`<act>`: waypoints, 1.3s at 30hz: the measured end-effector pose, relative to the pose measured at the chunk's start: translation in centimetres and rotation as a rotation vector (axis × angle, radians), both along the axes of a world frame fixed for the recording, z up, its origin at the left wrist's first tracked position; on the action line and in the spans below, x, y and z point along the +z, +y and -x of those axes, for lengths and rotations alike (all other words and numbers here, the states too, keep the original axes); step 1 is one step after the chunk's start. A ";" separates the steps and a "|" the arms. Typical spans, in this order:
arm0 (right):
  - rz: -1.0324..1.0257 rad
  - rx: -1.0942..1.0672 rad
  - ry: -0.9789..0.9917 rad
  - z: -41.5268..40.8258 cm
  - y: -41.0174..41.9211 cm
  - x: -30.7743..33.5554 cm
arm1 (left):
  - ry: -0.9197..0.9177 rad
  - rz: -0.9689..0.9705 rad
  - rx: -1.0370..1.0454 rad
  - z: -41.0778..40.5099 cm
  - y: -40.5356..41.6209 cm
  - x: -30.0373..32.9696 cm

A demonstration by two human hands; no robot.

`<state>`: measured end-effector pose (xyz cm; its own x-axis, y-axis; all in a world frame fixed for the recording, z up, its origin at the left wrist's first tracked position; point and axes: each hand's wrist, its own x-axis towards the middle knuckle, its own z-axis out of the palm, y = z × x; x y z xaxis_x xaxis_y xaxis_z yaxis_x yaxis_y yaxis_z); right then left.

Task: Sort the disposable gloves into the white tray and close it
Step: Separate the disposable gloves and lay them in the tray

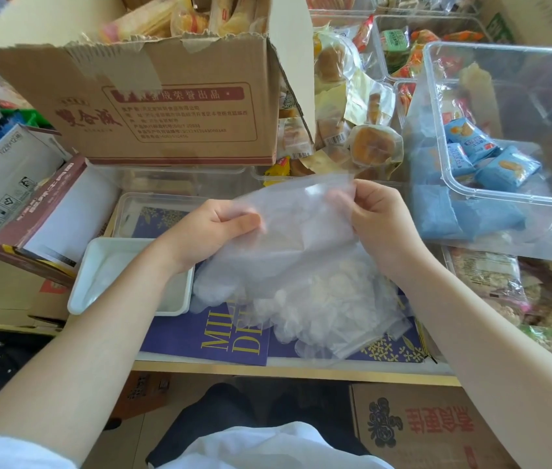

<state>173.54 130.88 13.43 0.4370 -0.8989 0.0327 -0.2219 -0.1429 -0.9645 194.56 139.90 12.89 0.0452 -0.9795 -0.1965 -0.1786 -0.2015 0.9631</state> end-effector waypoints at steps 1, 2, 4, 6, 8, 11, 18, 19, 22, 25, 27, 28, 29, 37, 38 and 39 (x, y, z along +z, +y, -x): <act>0.030 -0.017 0.028 0.0 0.1 0.0 | 0.000 0.002 0.009 0.1 0.0 0.0; 0.056 -0.038 0.049 0.0 0.3 0.2 | -0.001 0.003 0.022 0.2 -0.1 0.0; 0.060 -0.100 0.077 -0.4 0.4 0.3 | -0.007 -0.004 0.044 0.3 -0.2 -0.3; -0.104 -0.135 0.018 -0.8 0.3 0.4 | -0.029 -0.017 0.070 0.4 -0.4 -0.5; -0.366 -0.072 -0.087 -0.8 0.1 0.6 | -0.034 -0.030 0.123 0.3 -0.6 -0.9; -0.335 0.093 0.011 -0.3 0.4 0.0 | -0.085 -0.054 0.187 0.3 -0.9 -1.1; -0.190 0.079 0.070 -1.2 0.7 -1.6 | 0.000 -0.091 0.198 0.2 -0.2 -2.3; -0.205 0.065 0.058 -1.3 0.6 -1.7 | 0.027 -0.118 0.163 -0.2 0.1 -2.6; -0.237 0.045 0.026 -1.4 0.6 -1.9 | 0.078 -0.243 -0.033 -1.6 1.3 -3.3; -0.248 0.048 0.046 -1.3 0.4 -2.3 | 0.007 -0.313 -0.165 -2.9 2.0 -3.7; -0.229 0.056 0.089 -1.5 0.7 -2.7 | -0.029 -0.361 -0.176 -3.7 2.2 -4.0; -0.224 0.057 0.102 -1.8 0.8 -3.1 | -0.054 -0.379 -0.183 -3.9 2.1 -4.1; -0.222 0.063 0.110 -2.0 1.1 -3.3 | -0.089 -0.382 -0.187 -4.1 2.0 -4.3; -0.303 0.043 0.033 -5.1 3.1 -5.4 | -0.064 -0.191 0.228 -2.8 0.1 -6.3; -0.309 0.035 0.064 -5.2 3.4 -5.7 | -0.072 -0.174 0.272 -3.0 0.2 -6.3; -0.329 0.053 0.096 -5.3 3.7 -6.0 | -0.110 -0.159 0.301 -3.4 0.3 -6.4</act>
